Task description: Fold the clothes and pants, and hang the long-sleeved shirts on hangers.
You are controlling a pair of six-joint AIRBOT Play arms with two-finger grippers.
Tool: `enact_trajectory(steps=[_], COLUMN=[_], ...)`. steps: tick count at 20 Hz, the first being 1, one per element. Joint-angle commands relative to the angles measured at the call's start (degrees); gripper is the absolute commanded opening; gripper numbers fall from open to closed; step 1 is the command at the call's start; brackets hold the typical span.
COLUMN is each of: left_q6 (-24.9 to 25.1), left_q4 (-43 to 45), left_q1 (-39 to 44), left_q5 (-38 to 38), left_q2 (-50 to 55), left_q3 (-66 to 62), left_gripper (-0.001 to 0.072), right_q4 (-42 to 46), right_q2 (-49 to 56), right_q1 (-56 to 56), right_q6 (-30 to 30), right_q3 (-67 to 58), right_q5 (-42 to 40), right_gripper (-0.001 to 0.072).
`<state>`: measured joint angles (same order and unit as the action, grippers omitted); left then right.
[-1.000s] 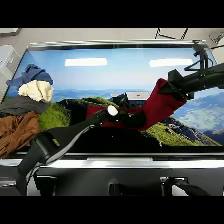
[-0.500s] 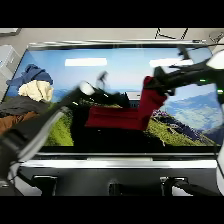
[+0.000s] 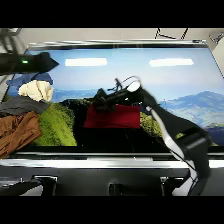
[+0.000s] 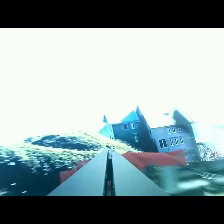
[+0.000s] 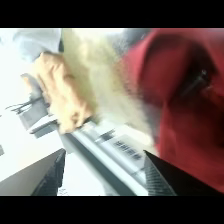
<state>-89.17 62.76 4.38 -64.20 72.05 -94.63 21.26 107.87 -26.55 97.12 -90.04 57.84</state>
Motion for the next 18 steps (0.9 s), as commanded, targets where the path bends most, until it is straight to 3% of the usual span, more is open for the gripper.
enact_trajectory(steps=[1,3,5,9,11,15,18], left_q6=[2.9,2.9,2.9,2.8,2.6,1.5,0.4], left_q4=[2.0,4.5,5.9,5.9,5.9,5.8,5.8], left_q1=[-1.6,-1.6,-1.6,-1.6,-1.6,-1.5,-1.4], left_q5=[-5.0,-6.3,-6.5,-6.5,-6.5,-6.7,-6.9], left_q2=[-5.3,-5.9,-6.0,-6.0,-6.0,-6.0,-6.0], left_q3=[0.0,0.0,0.0,0.0,0.0,0.0,0.0], left_gripper=[0.0024,0.0024,0.0024,0.0024,0.0025,0.0025,0.0025], right_q4=[-8.6,-0.7,13.6,44.0,43.2,26.6,21.5], right_q2=[3.4,0.0,-4.9,-10.8,-10.8,-9.2,-5.2], right_q1=[0.8,8.3,17.5,30.6,32.3,30.5,27.5], right_q6=[-6.0,-5.1,-1.4,3.4,2.3,-7.5,-11.5], right_q3=[-0.1,-0.1,-0.1,1.7,7.0,17.5,18.0], right_q5=[2.5,8.4,14.6,28.3,27.0,15.0,13.6], right_gripper=[0.0573,0.0578,0.0686,0.0695,0.0683,0.0663,0.0615])
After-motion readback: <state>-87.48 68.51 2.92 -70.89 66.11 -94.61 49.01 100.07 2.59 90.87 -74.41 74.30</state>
